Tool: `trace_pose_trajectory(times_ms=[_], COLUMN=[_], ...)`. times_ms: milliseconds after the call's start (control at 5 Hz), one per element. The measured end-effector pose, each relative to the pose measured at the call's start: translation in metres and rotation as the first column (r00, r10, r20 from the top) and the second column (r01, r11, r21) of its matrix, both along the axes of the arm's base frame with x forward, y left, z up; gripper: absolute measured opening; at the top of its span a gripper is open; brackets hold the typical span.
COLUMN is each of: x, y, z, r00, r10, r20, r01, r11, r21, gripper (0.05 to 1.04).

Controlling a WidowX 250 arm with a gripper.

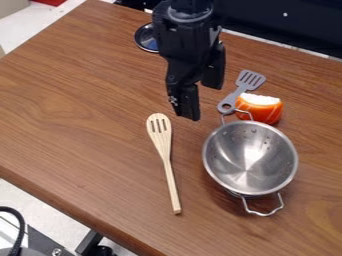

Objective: Move the orange object further away from the pot

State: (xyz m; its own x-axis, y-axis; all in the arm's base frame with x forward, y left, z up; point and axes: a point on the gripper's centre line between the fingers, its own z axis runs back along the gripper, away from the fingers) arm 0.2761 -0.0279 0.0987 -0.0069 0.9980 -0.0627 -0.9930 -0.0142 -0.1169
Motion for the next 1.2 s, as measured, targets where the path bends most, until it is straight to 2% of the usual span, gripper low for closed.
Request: trace_pose_trajectory(times_ms=[200, 600, 1000, 1200], x=[-0.002, 0.010, 0.034, 0.051], y=[0.000, -0.001, -0.017, -0.030], z=[-0.007, -0.002, 0.012, 0.009], r00=[1.000, 0.993, 0.976, 0.968], r10=[0.004, 0.112, 0.216, 0.246], r20=[-0.025, 0.024, -0.015, -0.046], r01=[-0.004, -0.111, -0.217, -0.249], r11=[1.000, 0.993, 0.973, 0.966], r21=[-0.002, -0.050, -0.075, -0.068], gripper=[1.000, 1.000, 1.000, 1.000])
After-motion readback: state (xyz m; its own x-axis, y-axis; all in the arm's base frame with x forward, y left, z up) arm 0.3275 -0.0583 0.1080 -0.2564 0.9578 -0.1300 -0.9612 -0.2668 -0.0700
